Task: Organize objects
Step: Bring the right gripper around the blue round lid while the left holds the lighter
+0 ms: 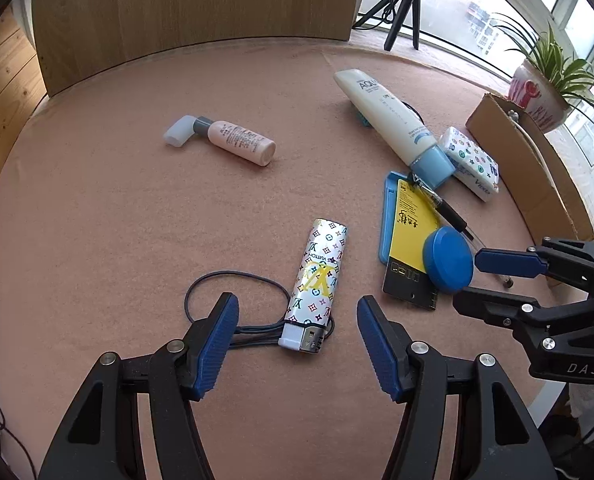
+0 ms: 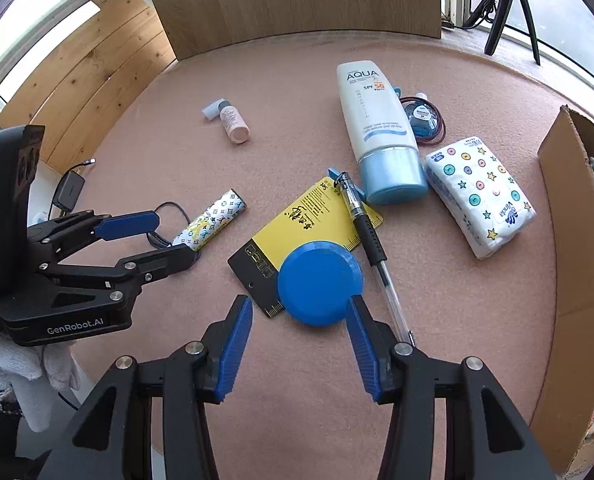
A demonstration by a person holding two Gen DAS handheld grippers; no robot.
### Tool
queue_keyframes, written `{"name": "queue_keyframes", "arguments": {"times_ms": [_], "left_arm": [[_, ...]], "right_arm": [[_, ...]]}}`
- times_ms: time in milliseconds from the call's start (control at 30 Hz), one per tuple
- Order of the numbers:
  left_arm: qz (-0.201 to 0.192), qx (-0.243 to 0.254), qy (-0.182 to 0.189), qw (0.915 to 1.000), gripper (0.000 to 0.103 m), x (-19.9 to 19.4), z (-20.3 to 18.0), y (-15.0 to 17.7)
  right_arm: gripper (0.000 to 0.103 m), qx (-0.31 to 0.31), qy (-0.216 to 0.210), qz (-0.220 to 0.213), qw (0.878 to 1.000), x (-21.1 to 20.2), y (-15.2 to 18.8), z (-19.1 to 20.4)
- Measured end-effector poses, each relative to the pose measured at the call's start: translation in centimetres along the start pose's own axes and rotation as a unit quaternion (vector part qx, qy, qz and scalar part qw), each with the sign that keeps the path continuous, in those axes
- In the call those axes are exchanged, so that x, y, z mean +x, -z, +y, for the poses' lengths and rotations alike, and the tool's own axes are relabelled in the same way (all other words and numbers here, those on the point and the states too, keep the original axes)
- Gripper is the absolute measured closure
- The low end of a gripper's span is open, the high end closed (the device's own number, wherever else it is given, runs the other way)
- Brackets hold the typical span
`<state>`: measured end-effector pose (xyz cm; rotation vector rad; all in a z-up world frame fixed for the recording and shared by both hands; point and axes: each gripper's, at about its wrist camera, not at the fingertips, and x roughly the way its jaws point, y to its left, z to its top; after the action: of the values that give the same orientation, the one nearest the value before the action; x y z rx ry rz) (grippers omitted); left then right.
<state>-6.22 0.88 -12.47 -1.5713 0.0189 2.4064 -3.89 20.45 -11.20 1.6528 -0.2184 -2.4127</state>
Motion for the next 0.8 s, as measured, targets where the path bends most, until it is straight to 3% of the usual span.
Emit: {"name": "queue_keyframes", "arguments": {"times_ms": [233,367,600,800], "left_arm": [[-0.016,-0.003,0.014,0.9998,0.042,-1.4,0.6,-0.5],[-0.003,0.016,0.018,0.9997,0.053,-0.7,0.1,-1.1],[0.022,0.059,0.019,0.9978,0.061,1.7,-2.0,-1.8],[0.035,0.058,0.019,0.9975,0.071,2.9,-2.4,-2.1]], "right_arm": [[0.058,0.022,0.004,0.003,1.000,0.9,-0.7,-0.8],[0.058,0.021,0.006,0.005,1.000,1.3,-0.8,-0.9],[0.058,-0.012,0.020,0.006,1.000,1.6,-1.0,0.3],[0.058,-0.038,0.030,0.009,0.999,1.7,-1.2,1.1]]}}
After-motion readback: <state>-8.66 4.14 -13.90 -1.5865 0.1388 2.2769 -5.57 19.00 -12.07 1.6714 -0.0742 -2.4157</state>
